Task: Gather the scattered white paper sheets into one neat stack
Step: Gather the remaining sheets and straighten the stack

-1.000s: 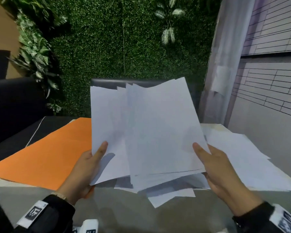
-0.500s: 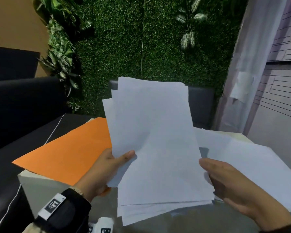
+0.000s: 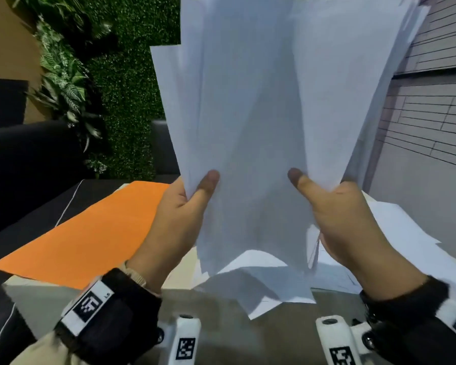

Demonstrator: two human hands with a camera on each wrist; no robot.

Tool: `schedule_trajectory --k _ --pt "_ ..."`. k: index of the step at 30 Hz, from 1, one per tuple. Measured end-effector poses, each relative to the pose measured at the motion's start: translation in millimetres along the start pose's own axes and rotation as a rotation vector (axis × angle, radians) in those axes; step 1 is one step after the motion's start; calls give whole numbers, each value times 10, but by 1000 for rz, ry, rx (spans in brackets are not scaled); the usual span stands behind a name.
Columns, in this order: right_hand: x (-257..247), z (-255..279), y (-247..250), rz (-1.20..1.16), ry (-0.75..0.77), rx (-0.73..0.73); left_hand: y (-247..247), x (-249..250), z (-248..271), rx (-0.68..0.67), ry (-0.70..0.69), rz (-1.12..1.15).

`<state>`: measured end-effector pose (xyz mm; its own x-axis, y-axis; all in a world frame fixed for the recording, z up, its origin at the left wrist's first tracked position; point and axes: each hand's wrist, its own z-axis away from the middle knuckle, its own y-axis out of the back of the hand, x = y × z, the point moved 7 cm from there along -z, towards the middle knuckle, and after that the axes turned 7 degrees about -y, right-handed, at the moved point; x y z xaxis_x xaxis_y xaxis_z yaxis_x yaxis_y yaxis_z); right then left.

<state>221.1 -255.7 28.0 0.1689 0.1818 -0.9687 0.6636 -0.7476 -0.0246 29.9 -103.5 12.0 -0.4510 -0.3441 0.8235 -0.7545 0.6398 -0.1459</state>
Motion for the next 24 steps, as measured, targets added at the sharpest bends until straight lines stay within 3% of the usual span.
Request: schedule_trajectory --k 4,8,12,19,24 --pt "169 -21 -58 86 3 27 -38 -203 54 -8 30 6" --pt "546 -57 -138 179 -124 -88 79 -368 95 23 5 -86" --pt "390 -104 -176 186 -31 -126 253 -290 -68 195 -122 -157" --pt "192 -79 -192 91 123 -18 4 -49 -180 171 -339 -186" --pt "464 -67 -173 177 23 -80 49 -238 -122 101 -218 -267"
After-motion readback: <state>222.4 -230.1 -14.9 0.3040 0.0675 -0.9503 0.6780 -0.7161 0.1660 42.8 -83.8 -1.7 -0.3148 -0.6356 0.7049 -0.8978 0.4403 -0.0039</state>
